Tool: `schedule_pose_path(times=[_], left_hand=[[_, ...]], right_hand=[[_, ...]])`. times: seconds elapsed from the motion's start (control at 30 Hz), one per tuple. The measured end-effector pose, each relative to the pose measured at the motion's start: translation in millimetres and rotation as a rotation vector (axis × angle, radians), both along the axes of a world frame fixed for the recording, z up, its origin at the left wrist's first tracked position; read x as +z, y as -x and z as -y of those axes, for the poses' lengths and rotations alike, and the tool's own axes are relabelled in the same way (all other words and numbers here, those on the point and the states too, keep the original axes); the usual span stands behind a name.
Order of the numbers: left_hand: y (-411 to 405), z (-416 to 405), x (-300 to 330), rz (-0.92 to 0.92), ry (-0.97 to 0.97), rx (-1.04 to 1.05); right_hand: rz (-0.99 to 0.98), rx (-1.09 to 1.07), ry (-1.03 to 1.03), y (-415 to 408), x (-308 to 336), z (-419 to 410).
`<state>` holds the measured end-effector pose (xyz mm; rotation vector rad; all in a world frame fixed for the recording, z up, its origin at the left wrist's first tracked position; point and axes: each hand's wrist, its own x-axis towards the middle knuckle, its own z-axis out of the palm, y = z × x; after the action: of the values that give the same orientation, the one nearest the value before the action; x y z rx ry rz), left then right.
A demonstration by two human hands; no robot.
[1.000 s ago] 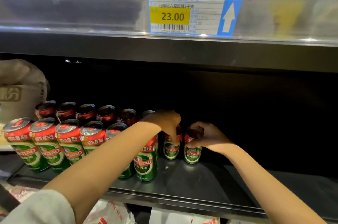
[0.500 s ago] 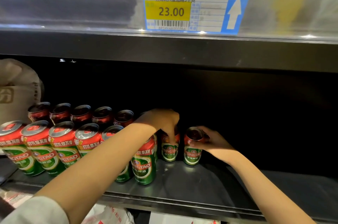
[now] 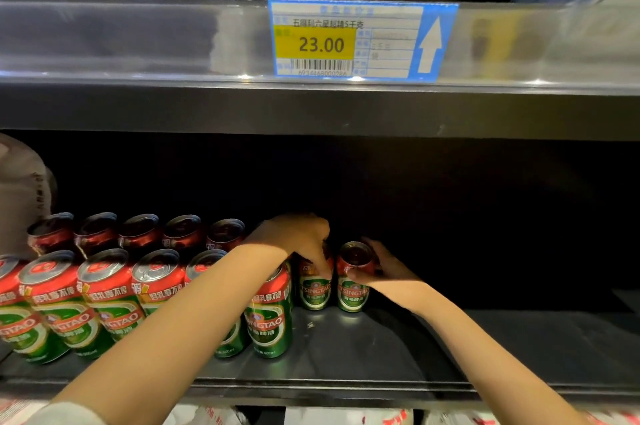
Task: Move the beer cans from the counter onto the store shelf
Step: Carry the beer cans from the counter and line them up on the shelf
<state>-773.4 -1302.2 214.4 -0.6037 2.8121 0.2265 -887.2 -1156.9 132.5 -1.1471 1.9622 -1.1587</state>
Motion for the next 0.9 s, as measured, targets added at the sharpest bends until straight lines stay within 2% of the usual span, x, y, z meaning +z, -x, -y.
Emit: schedule_pose_path(times=[0.1,0.23,0.37,0.47,0.6,0.77,0.9], left_hand=[[-4.5,-10.2,14.2,-0.045,0.004,-0.032],[-8.0,-34.3,36.8,-0.076,0.199,-0.162],[-15.8,-91.8,37.1,-0.177,0.25,-0.393],[-31.5,-157.6,14.1,-0.331,0.129,-0.637],[-57.5,-255.6,-24.1,-0.353,-0.101,-0.892],[-109.7,-393.7,-67.5,-0.185,-0.42,-1.163],[-183.2,-508.7,-89.8,0.009,-0.66,-1.303]], right_hand=[[-0.025,-0.174,0.008,-7.4,1.1,-20.2],[-0.312,-0.314,-0.06,-28.1,7.1,-80.3],[-0.449,-0.462,-0.153,-70.2,8.9,-154.2],[-0.509,-0.633,-0.227,-111.6,3.6,-212.7],[-0.49,-0.906,-0.327,-192.3,-6.1,-309.2],[-0.346,-1.358,-0.485,-339.1,-24.9,-439.0],[-0.217,-1.7,-0.474,-480.0,-41.9,-518.2]])
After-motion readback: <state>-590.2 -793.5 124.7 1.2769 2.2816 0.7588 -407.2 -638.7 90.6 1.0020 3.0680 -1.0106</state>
